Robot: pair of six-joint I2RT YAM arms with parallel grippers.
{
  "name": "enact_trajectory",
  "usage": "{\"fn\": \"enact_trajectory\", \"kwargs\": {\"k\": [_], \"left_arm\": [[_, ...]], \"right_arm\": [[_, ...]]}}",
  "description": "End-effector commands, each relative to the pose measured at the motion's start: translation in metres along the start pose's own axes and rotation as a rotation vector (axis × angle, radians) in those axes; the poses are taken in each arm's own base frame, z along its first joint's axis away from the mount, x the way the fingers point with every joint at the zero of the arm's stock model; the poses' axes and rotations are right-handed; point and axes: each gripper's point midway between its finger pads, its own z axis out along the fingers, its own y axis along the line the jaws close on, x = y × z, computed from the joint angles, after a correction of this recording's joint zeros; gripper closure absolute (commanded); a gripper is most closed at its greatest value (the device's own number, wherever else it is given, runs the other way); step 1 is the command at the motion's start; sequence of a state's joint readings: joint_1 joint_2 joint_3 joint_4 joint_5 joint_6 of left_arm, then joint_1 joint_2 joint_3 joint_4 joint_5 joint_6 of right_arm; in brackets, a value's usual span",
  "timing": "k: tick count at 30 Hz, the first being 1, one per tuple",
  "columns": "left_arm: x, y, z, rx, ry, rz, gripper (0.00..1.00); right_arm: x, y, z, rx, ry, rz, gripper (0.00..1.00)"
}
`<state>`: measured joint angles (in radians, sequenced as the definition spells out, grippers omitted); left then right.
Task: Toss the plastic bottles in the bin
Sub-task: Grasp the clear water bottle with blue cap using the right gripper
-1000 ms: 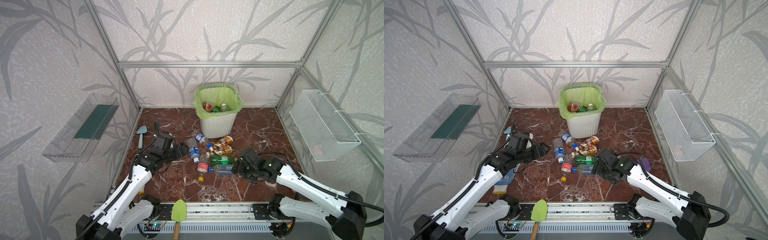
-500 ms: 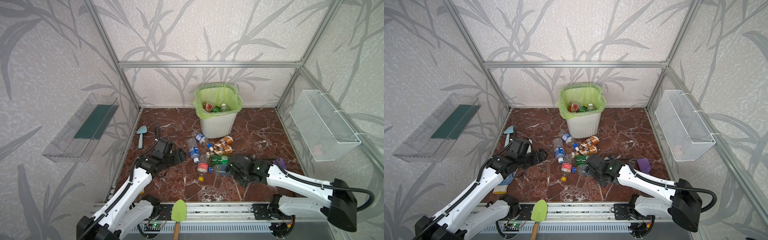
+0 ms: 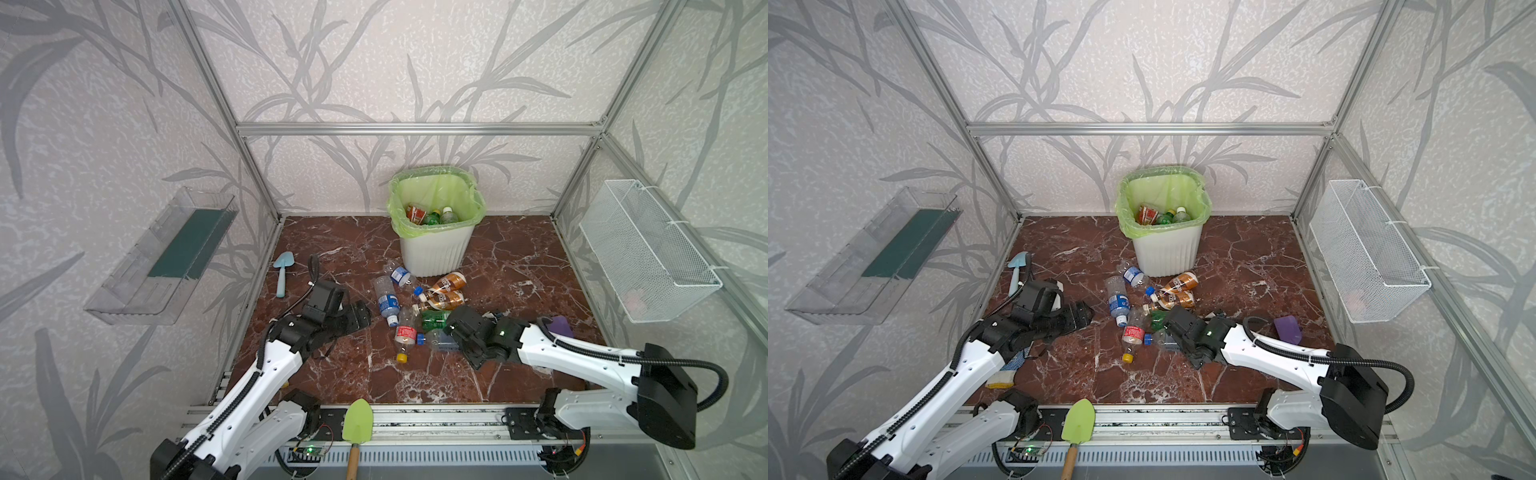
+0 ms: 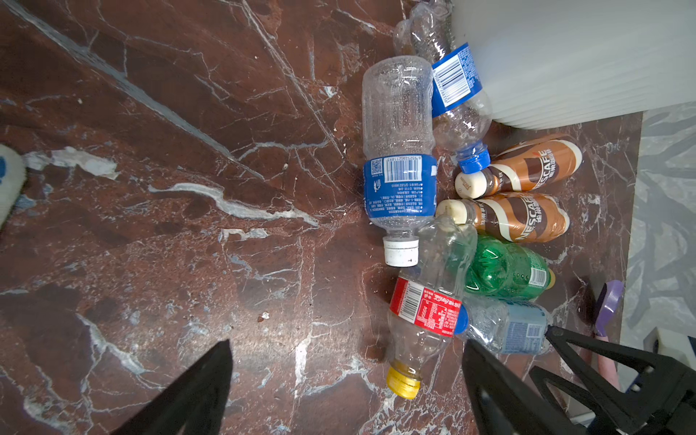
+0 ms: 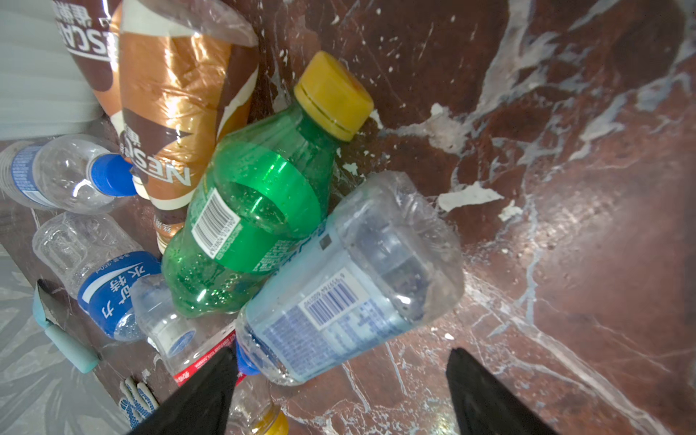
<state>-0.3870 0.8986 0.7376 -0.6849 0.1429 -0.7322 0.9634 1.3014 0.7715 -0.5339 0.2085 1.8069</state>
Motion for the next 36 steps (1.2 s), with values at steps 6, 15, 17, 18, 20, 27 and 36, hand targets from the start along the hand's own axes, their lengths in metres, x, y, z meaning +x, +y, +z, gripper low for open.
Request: {"fn": "enact_trajectory", "kwargs": {"k": [6,15,17,18,20,27,36], "left_arm": [[0.003,0.009,-0.002,-0.031,-0.003,0.002,0.06],[0.001,0.009,-0.005,-0.039,-0.007,0.016,0.06],[0.001,0.009,-0.005,-0.041,-0.007,0.014,0.06],[0.001,0.009,-0.005,-0.041,-0.006,0.016,0.06],[0.000,0.009,-0.005,-0.044,-0.009,0.019,0.06],[-0.010,0.008,-0.011,-0.064,-0.038,0.035,0.06],[-0.020,0.006,-0.016,-0.073,-0.076,0.028,0.06]], "right_arm": [[0.010,0.021,0.016,-0.027,0.030,0.037,0.12],[0.004,0.022,0.025,-0.016,0.011,0.048,0.12],[0.001,0.020,0.026,-0.004,0.006,0.048,0.12],[0.001,0.019,0.028,-0.001,0.006,0.050,0.12],[0.001,0.016,0.030,0.006,0.011,0.049,0.12],[0.000,-0.002,0.040,0.047,0.025,0.052,0.14],[-0.005,-0.032,0.039,0.092,0.026,0.032,0.19]]}}
